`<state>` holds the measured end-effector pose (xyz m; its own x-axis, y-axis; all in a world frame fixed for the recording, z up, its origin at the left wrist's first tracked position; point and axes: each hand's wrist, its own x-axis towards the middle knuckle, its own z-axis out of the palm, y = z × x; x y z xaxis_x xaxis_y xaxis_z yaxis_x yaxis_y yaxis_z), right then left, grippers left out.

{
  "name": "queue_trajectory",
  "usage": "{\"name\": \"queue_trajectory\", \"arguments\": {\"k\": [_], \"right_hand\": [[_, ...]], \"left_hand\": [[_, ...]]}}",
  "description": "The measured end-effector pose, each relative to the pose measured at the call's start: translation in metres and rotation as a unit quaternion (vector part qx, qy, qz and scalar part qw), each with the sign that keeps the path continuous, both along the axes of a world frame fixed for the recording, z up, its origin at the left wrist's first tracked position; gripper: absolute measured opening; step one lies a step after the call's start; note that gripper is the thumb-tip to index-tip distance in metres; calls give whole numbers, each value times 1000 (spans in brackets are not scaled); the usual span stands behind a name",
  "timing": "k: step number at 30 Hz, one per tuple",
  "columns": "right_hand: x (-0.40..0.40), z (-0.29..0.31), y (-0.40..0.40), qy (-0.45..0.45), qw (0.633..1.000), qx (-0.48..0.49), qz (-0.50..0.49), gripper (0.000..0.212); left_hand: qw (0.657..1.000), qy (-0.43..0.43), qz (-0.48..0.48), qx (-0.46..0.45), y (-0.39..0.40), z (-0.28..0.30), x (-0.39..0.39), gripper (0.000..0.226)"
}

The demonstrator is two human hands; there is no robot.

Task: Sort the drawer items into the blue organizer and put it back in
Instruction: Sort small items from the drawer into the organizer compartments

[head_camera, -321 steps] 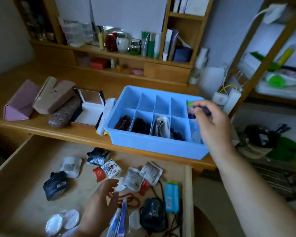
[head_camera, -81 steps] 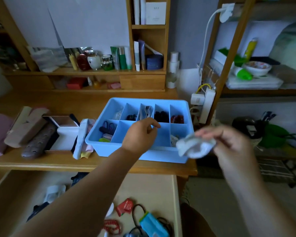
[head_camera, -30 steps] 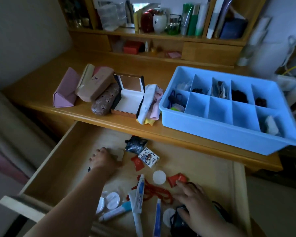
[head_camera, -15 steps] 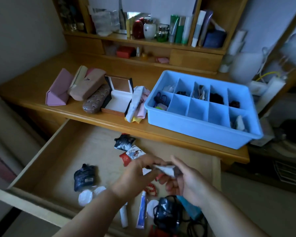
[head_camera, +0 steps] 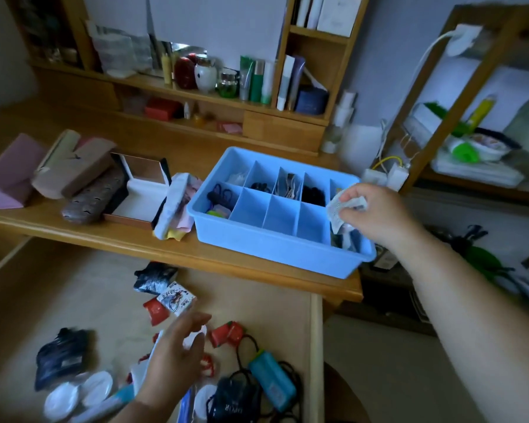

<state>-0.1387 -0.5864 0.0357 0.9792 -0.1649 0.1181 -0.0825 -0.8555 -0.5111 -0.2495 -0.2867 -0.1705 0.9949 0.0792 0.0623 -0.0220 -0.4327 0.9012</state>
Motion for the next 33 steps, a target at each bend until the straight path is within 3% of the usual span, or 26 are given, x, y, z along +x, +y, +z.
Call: {"name": "queue_trajectory", "arguments": {"k": [3, 6, 8, 10, 15, 17, 23, 27, 29, 33], "right_hand": [[10, -7, 8, 99, 982, -158, 17, 14], [18, 6, 15, 71, 963, -258, 28, 16], [21, 10, 17, 89, 972, -215, 29, 5], [20, 6, 15, 106, 983, -150, 22, 12], [12, -7, -5, 55, 998, -16, -19, 10], [7, -10, -11, 45, 998, -6, -31, 9], [0, 4, -4, 34, 979, -201, -1, 14], [6, -4, 18, 68, 907, -407, 82, 15], [15, -7, 22, 102, 892, -428, 106, 27], [29, -2, 6, 223, 889, -376, 139, 26]], "left_hand": [[1000, 10, 7, 22, 5, -8, 3, 48], [999, 14, 2, 35, 8, -12, 4, 48], [999, 22, -7, 44, 8, -15, 4, 46], [998, 28, -7, 48, 7, -17, 4, 46], [997, 34, -16, 64, 6, -16, 3, 48], [997, 38, -19, 63, 7, -16, 3, 45], [995, 49, -38, 83, 4, -12, 1, 46], [994, 47, -47, 86, 3, -9, -1, 44], [993, 47, -53, 96, 4, -9, -1, 41], [992, 56, -48, 102, 5, -11, 0, 36]]}}
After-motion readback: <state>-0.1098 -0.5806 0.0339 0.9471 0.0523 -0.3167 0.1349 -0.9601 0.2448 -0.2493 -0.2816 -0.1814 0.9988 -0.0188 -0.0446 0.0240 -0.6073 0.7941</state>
